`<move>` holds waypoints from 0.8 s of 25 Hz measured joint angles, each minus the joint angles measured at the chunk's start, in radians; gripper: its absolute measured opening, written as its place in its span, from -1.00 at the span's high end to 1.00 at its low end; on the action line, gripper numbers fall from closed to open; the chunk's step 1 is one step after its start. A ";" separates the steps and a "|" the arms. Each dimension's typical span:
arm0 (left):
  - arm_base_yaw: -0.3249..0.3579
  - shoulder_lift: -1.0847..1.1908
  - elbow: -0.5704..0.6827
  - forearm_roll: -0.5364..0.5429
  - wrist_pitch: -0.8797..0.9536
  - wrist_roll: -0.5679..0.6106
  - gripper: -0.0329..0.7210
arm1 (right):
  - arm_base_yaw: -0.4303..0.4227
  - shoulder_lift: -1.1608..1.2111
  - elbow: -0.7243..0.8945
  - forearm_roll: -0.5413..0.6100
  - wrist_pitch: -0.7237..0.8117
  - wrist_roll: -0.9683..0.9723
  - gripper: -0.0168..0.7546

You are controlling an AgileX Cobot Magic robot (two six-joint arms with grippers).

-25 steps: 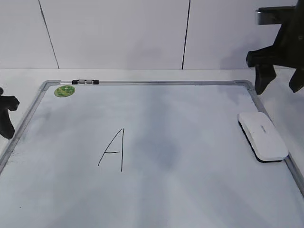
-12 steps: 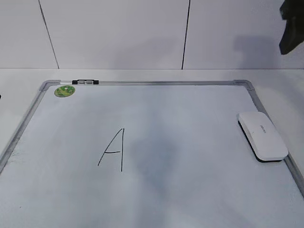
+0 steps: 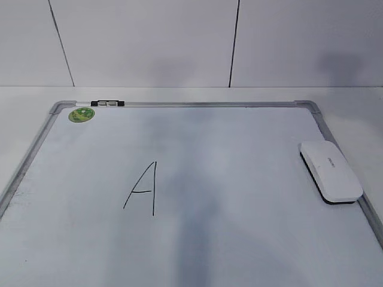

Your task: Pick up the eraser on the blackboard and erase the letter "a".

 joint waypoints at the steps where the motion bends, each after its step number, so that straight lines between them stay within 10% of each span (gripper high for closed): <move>1: 0.000 -0.020 0.000 0.004 0.011 0.000 0.20 | 0.000 -0.039 0.026 0.002 0.002 0.000 -0.58; 20: 0.000 -0.518 0.000 -0.033 0.211 -0.049 0.20 | 0.031 -0.652 0.365 0.004 0.020 0.006 -0.58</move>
